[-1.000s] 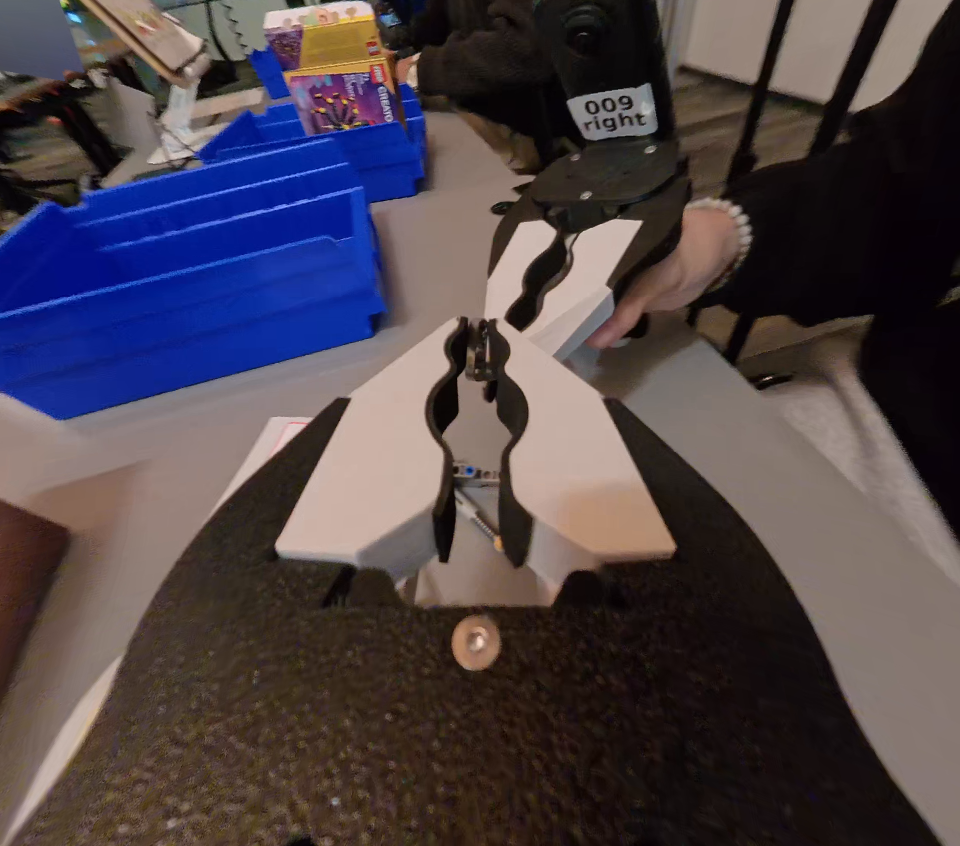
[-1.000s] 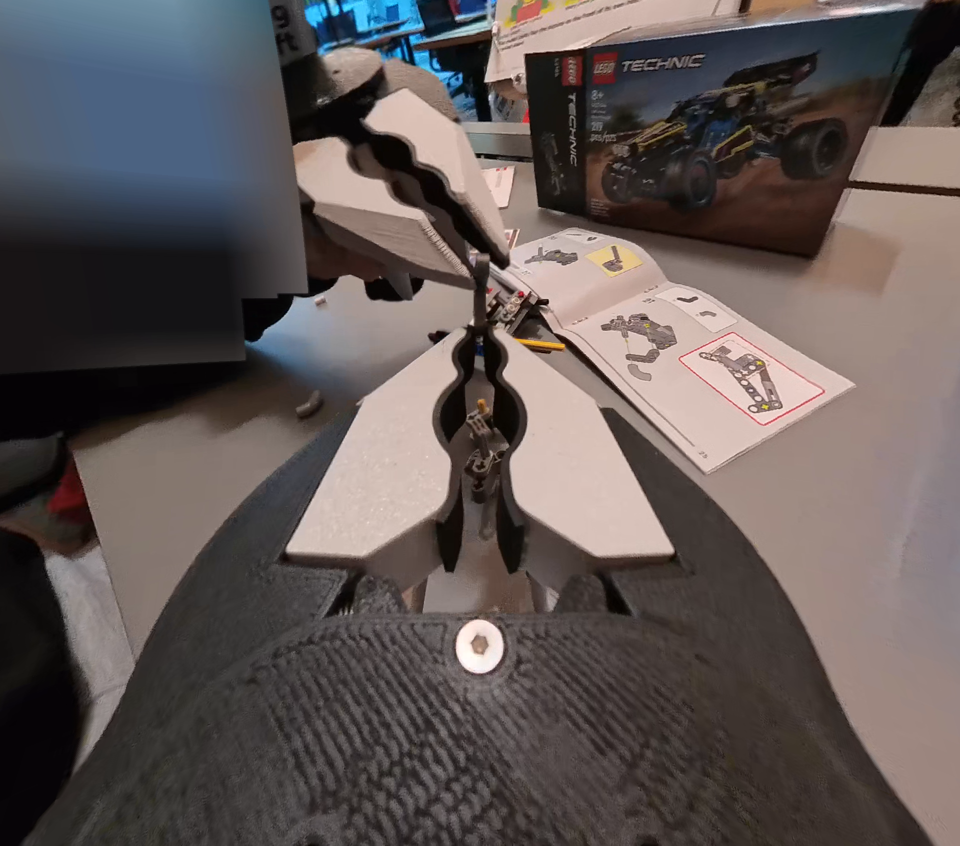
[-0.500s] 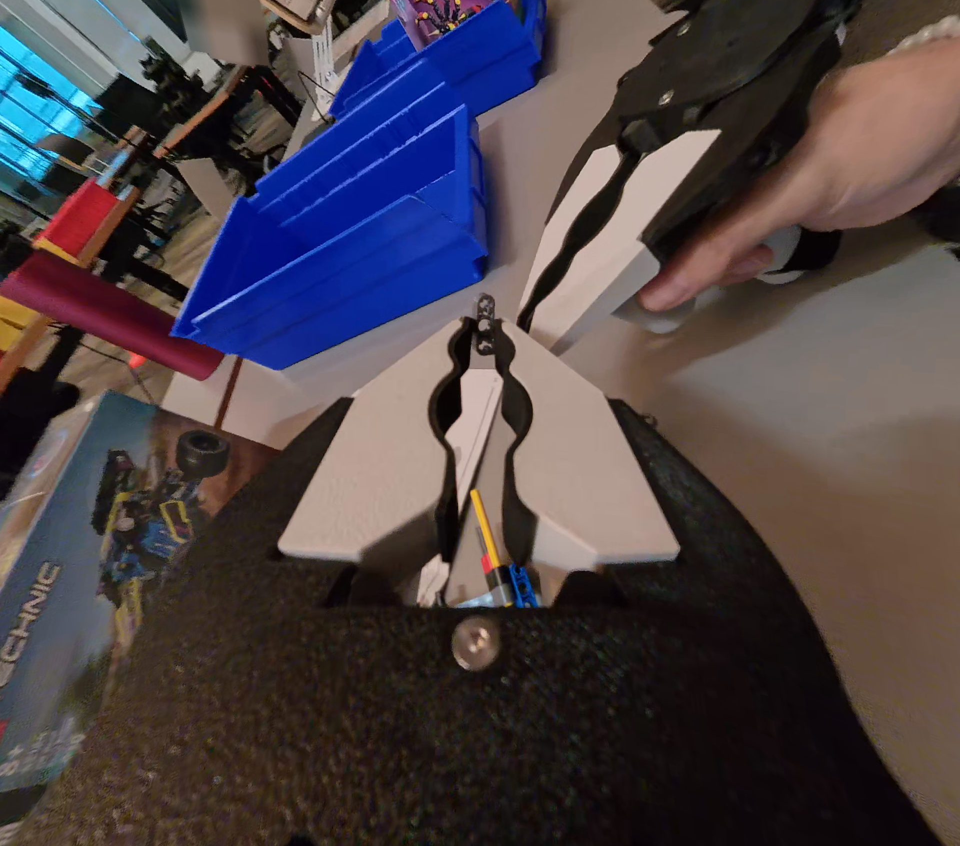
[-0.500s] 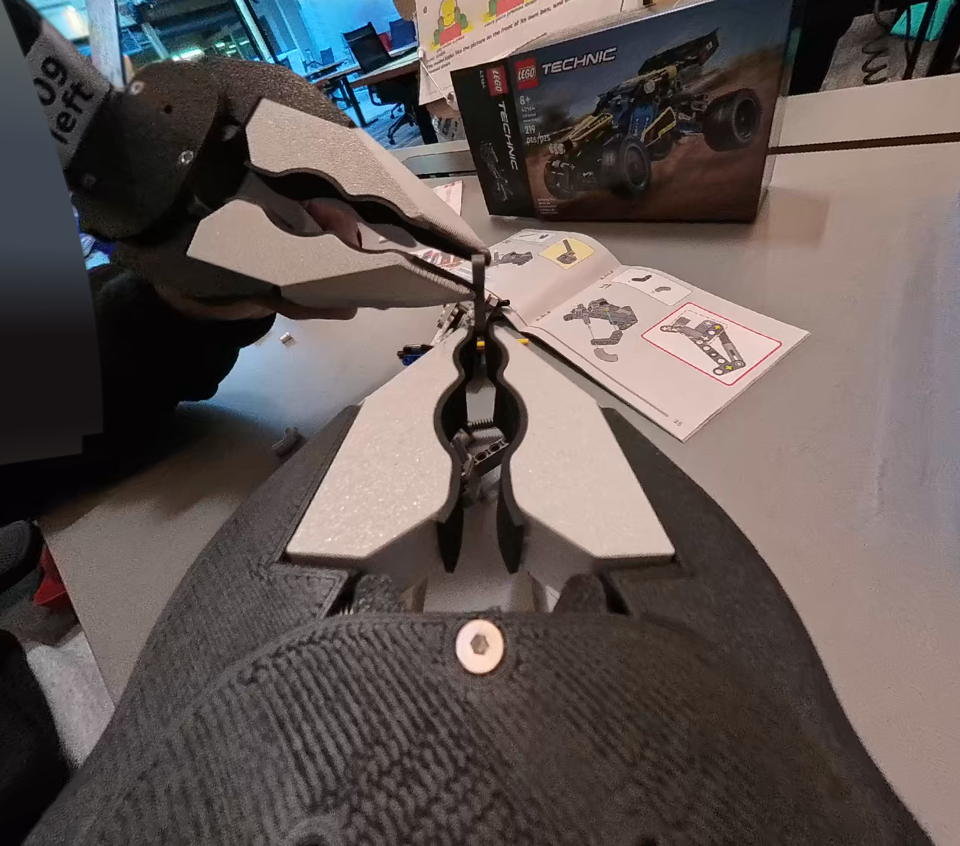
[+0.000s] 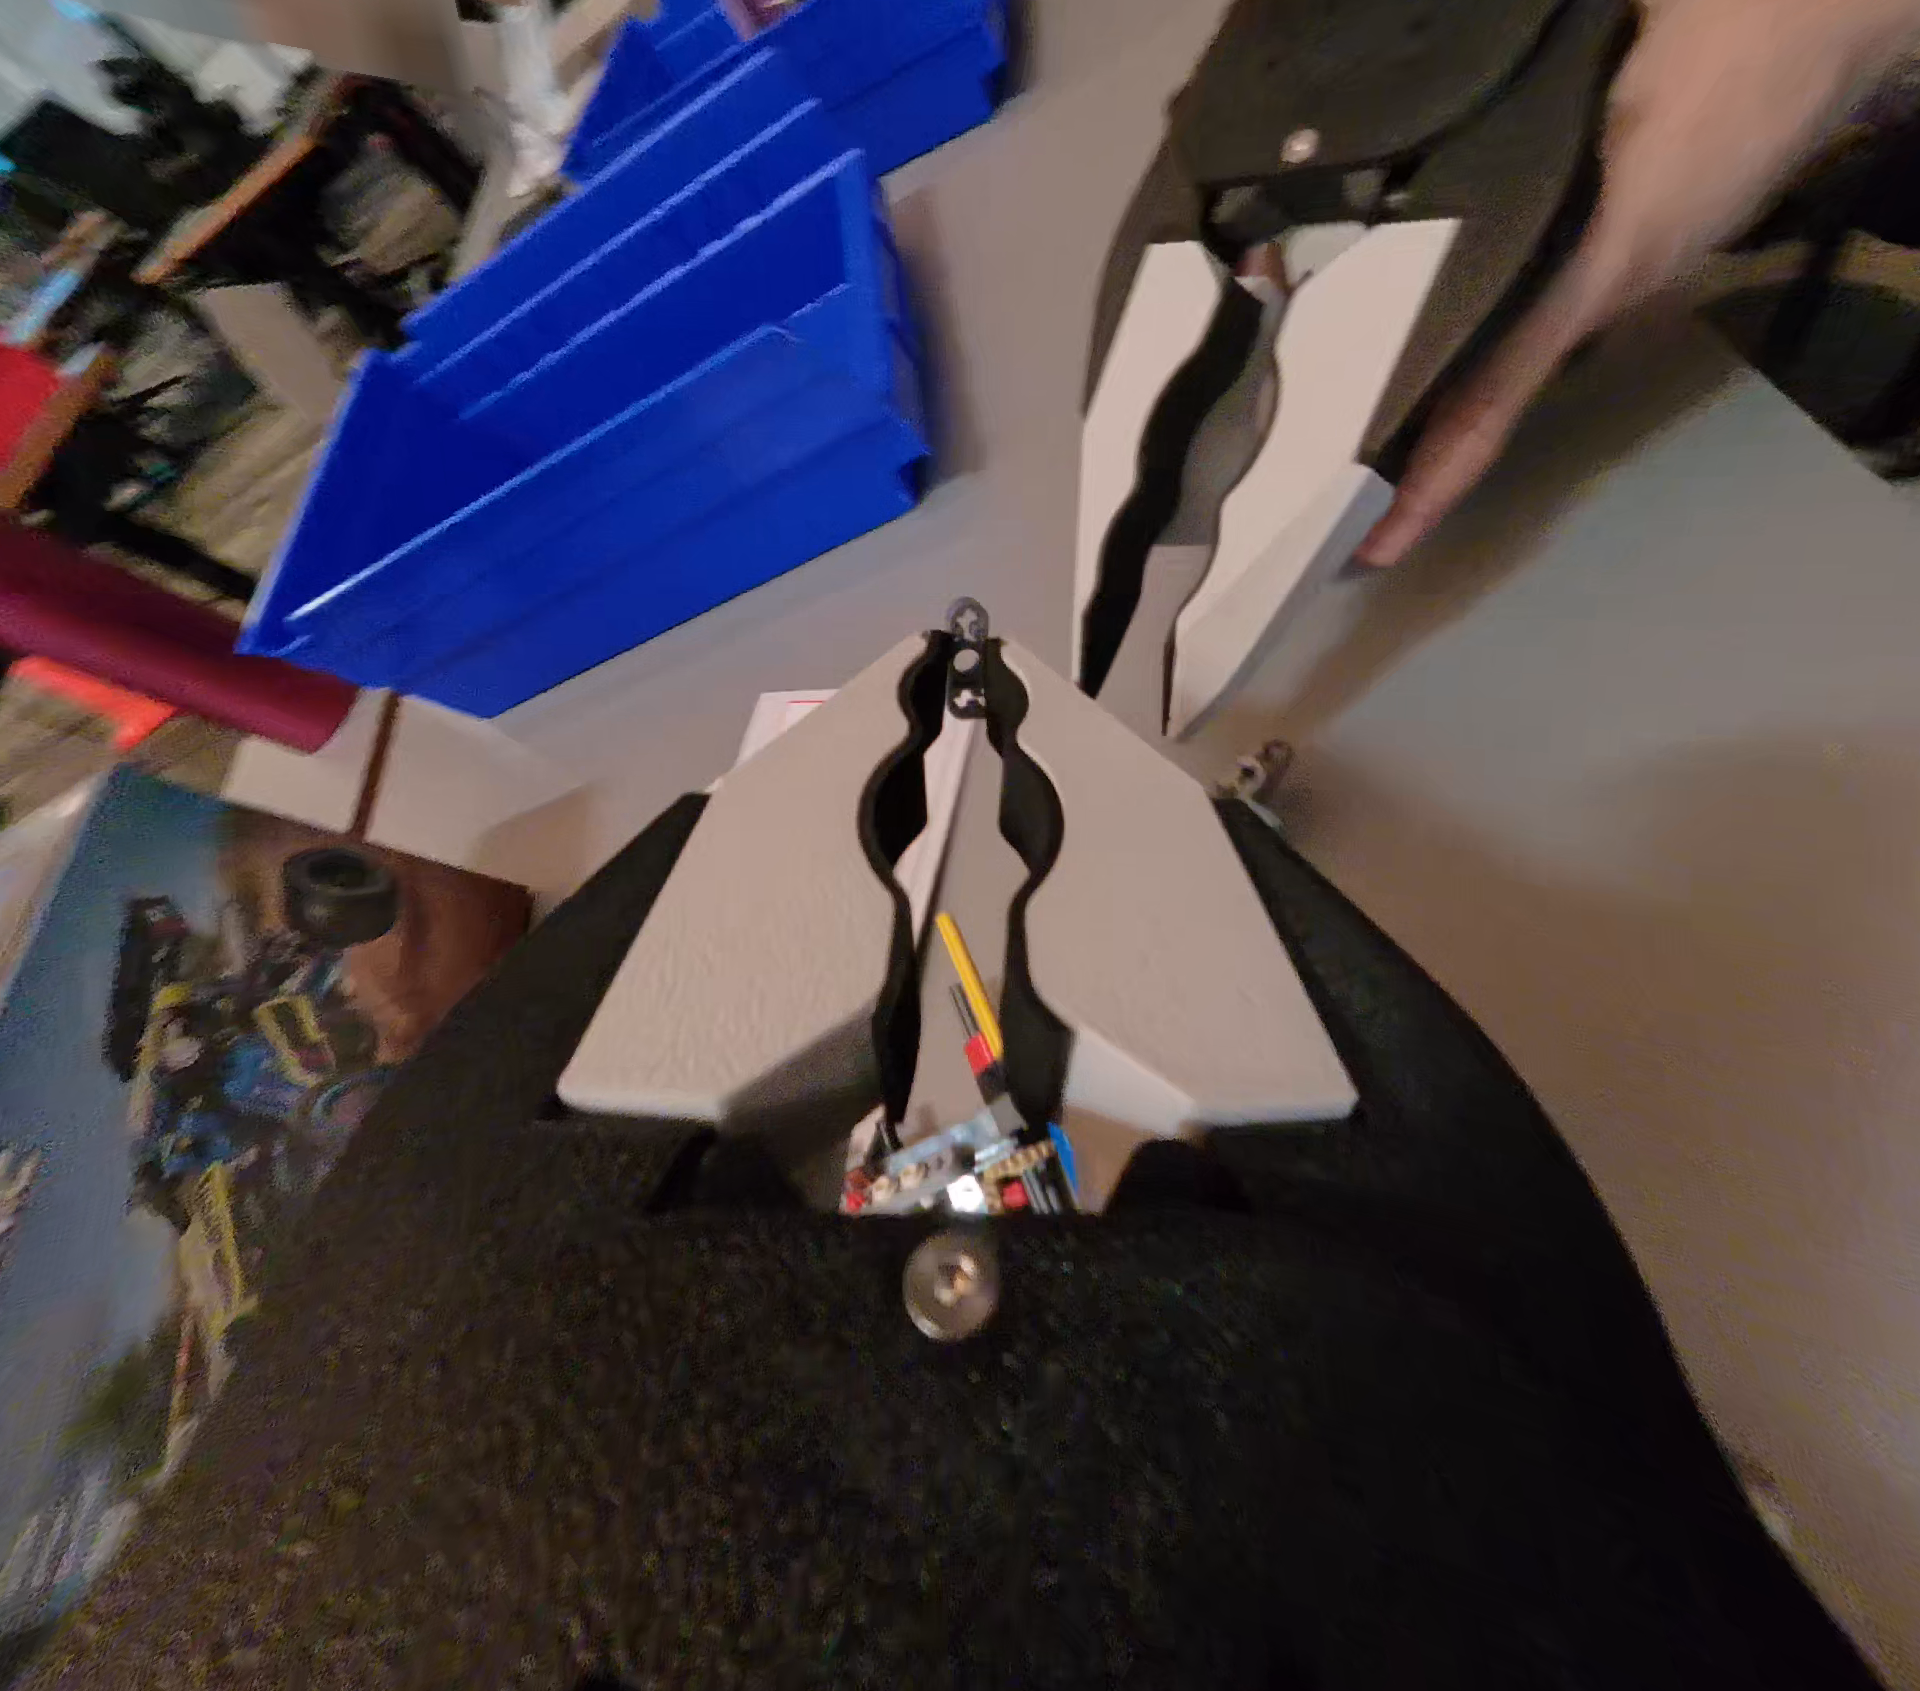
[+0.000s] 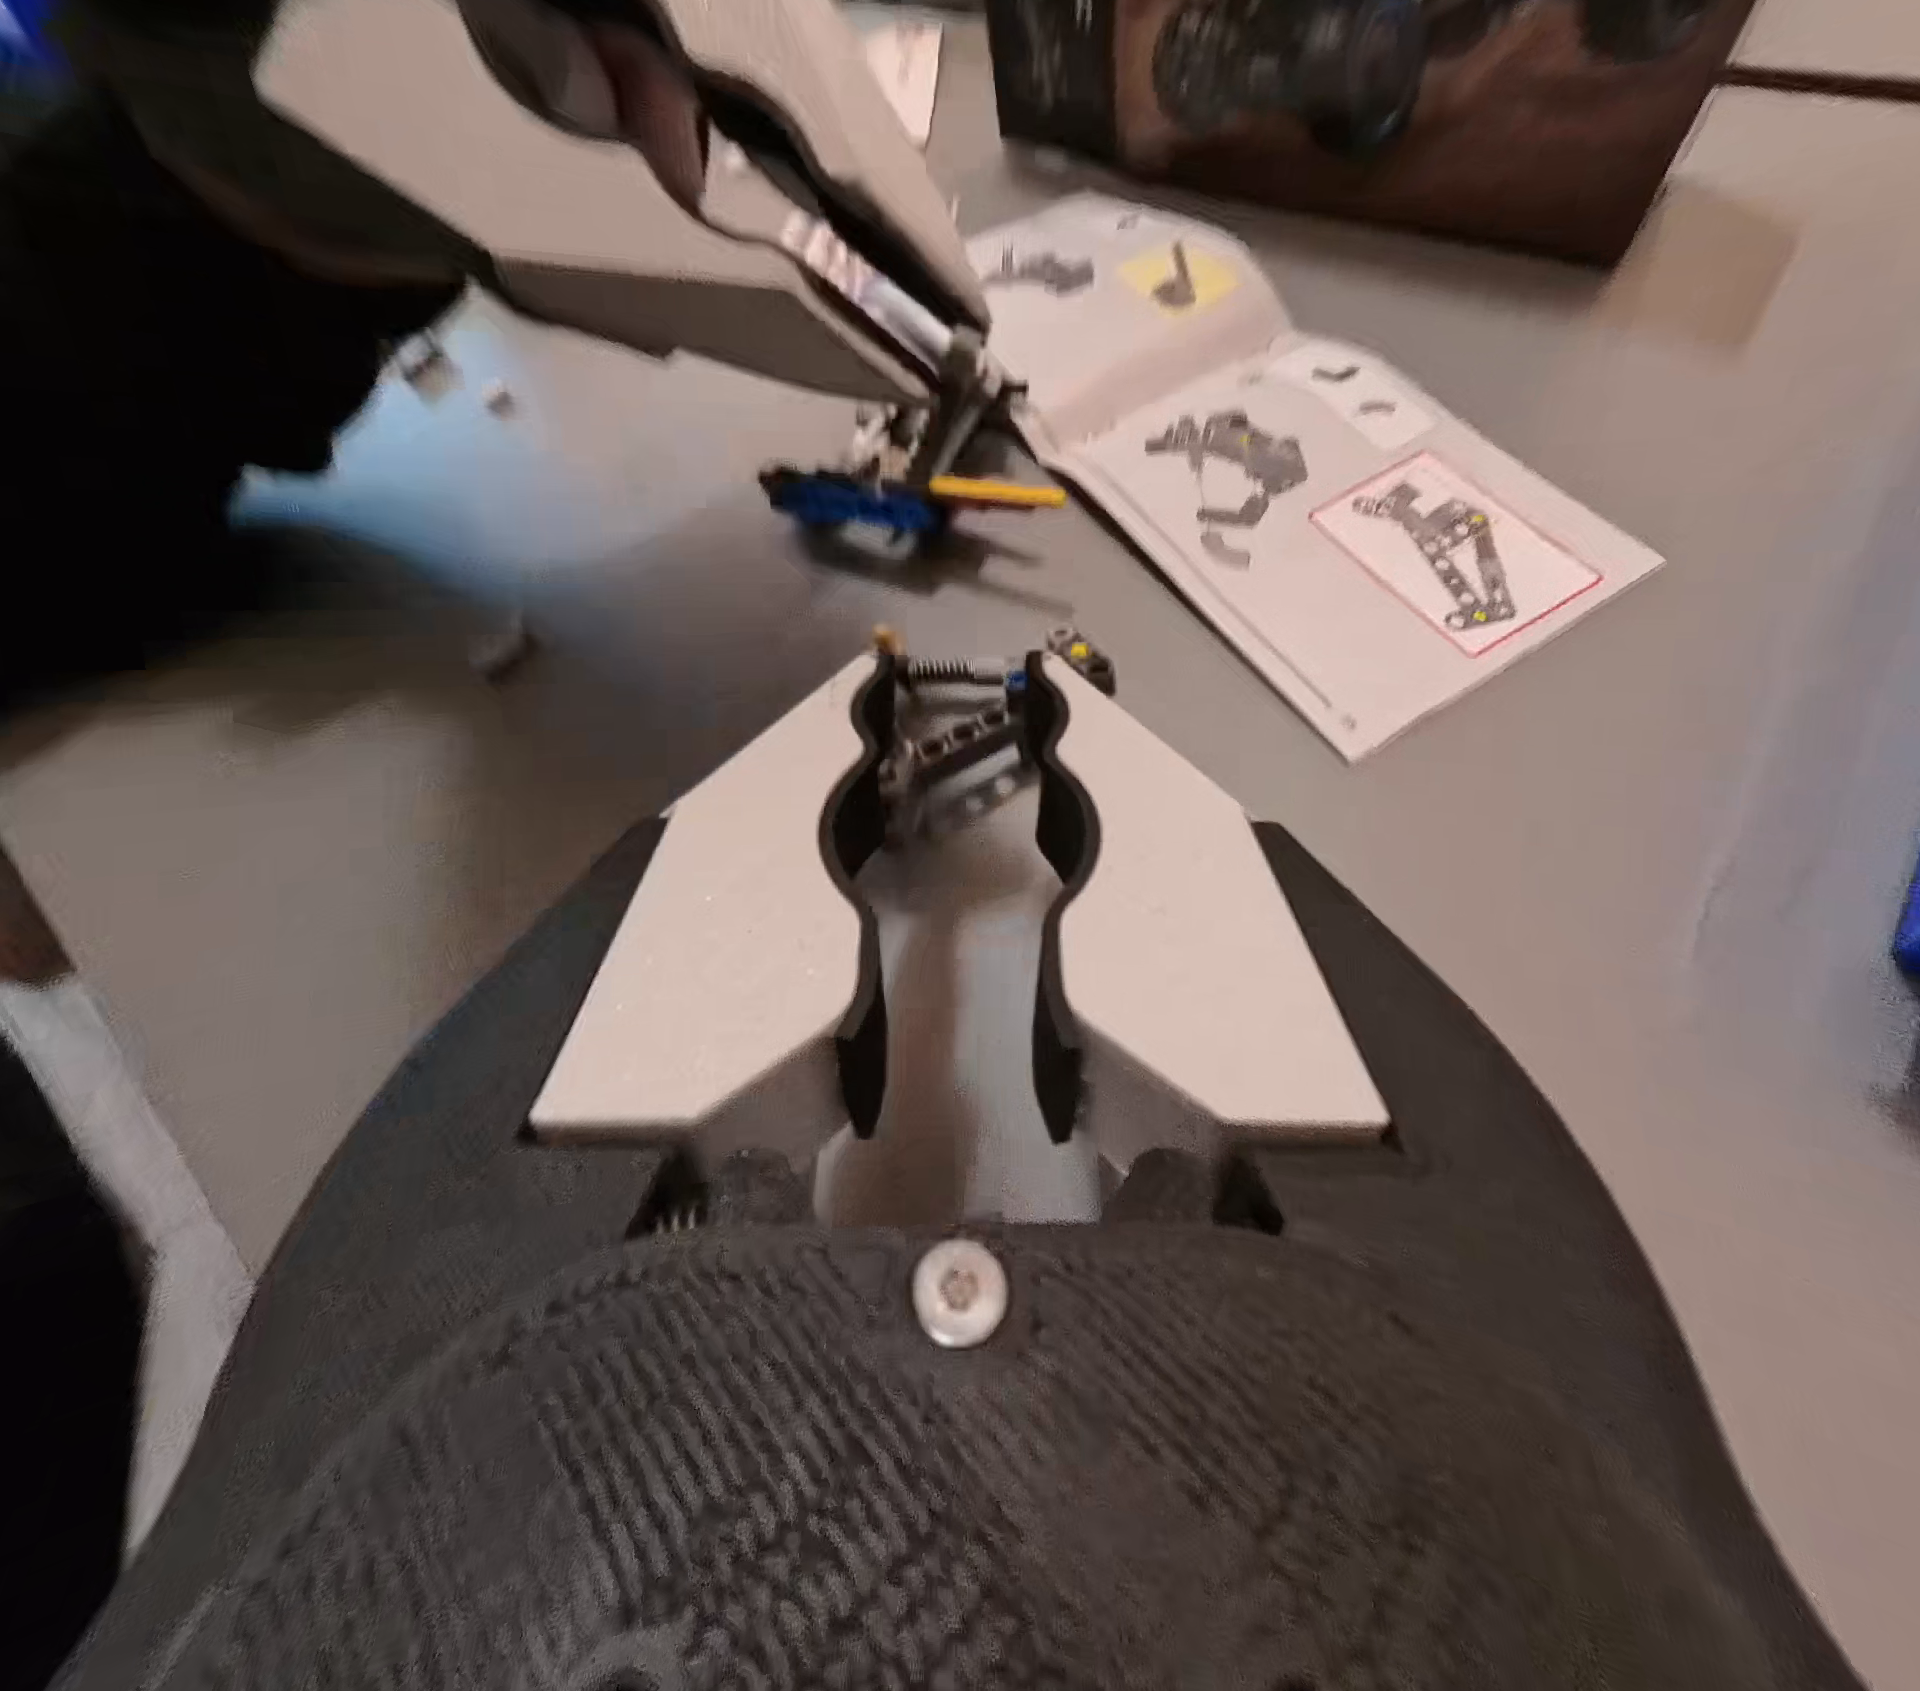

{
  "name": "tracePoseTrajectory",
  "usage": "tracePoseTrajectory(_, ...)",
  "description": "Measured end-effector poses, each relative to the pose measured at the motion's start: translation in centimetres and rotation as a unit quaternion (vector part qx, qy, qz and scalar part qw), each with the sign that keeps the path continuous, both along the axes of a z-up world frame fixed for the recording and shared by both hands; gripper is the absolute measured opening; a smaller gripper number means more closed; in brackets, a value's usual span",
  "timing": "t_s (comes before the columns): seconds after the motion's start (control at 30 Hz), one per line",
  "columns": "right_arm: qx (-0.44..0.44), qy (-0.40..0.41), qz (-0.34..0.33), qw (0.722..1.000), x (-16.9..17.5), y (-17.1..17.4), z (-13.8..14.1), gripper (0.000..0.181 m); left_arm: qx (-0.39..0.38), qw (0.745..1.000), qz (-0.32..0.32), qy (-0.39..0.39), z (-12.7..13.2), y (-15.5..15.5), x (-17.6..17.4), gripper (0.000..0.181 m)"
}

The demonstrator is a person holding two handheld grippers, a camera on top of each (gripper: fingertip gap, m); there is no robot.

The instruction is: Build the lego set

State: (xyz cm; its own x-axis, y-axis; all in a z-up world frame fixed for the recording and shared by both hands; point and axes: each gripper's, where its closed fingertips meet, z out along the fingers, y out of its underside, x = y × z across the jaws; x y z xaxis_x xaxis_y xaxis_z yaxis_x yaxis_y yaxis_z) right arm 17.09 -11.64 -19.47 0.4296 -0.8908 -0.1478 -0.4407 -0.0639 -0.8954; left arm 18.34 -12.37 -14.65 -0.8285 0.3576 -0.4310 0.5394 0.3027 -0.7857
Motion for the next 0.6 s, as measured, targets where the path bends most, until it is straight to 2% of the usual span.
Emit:
tracePoseTrajectory(0.1, -0.032, 0.001, 0.016, 0.999, 0.0, 0.8, -1.1, 0.027, 0.046, 0.996, -0.069, 0.018, -1.5, 1.4, -0.8, 0.004)
tracePoseTrajectory(0.17, -0.045, 0.016, 0.048, 0.998, -0.5, 1.9, -1.7, 0.031, 0.064, 0.993, -0.103, 0.004, -2.6, 2.0, -1.2, 0.003)
tracePoseTrajectory(0.27, -0.084, 0.003, 0.052, 0.995, -0.6, 2.2, -2.0, 0.016, 0.101, 0.985, -0.138, -0.024, -4.7, 2.8, -1.7, 0.003)
tracePoseTrajectory(0.37, -0.112, 0.000, 0.035, 0.993, -0.3, 1.8, -2.5, 0.012, 0.126, 0.982, -0.140, -0.026, -5.8, 2.8, -2.1, 0.003)
tracePoseTrajectory(0.43, -0.114, 0.007, 0.027, 0.993, -0.4, 1.6, -2.6, 0.014, 0.136, 0.980, -0.143, -0.028, -6.0, 2.9, -2.3, 0.004)
tracePoseTrajectory(0.5, -0.105, 0.010, 0.031, 0.994, -0.6, 1.8, -2.6, 0.004, 0.147, 0.978, -0.149, -0.012, -6.1, 3.1, -2.6, 0.004)
tracePoseTrajectory(0.6, -0.115, 0.009, 0.027, 0.993, -0.6, 1.7, -2.8, 0.006, 0.147, 0.978, -0.149, 0.003, -6.0, 3.0, -2.8, 0.004)
